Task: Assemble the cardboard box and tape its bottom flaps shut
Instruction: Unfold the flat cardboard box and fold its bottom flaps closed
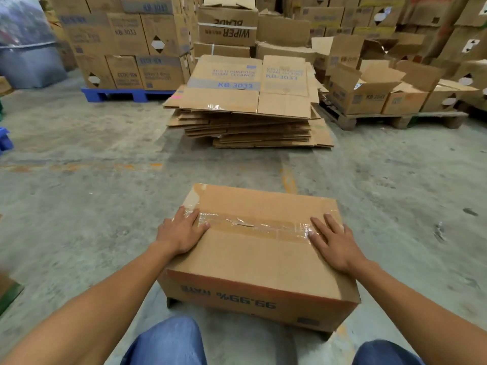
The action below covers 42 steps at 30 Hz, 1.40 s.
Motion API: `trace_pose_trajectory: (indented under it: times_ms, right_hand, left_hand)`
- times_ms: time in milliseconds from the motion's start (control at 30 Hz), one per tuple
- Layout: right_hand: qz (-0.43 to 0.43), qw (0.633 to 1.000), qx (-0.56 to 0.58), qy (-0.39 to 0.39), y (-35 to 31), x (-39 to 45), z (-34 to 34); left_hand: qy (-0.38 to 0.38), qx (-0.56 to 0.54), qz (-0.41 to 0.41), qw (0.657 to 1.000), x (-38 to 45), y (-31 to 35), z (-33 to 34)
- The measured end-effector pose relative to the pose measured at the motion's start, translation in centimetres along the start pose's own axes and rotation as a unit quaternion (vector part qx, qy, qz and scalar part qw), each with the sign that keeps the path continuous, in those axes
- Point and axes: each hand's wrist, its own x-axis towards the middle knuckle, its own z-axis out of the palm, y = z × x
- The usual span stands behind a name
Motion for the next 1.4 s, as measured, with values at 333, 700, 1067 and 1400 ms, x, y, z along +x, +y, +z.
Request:
trace_pose_trajectory:
  times_ms: [333,700,1067,1400]
  right_hand:
    - [0.035,0.998,0.0,0.052,1.5,6.7,-0.2]
    - [0.074,0.994,0.025,0.076,0.6,4.2,1.3]
    - [0.065,0.996,0.001,0.064,0.9,1.5,1.6]
    - [0.042,0.988,-0.127,0.074,-1.7,-0.3,1.7]
  left_hand:
    - [0.07,0.002,-0.06,0.996,-1.6,2.8,3.5]
    - [0.067,0.014,-0.091,0.994,-4.4,1.8,2.8]
    - [0.091,0.002,-0.079,0.993,-7.2,1.7,4.5]
    - [0.091,0.076,0.027,0.993,-7.0,2.2,5.1]
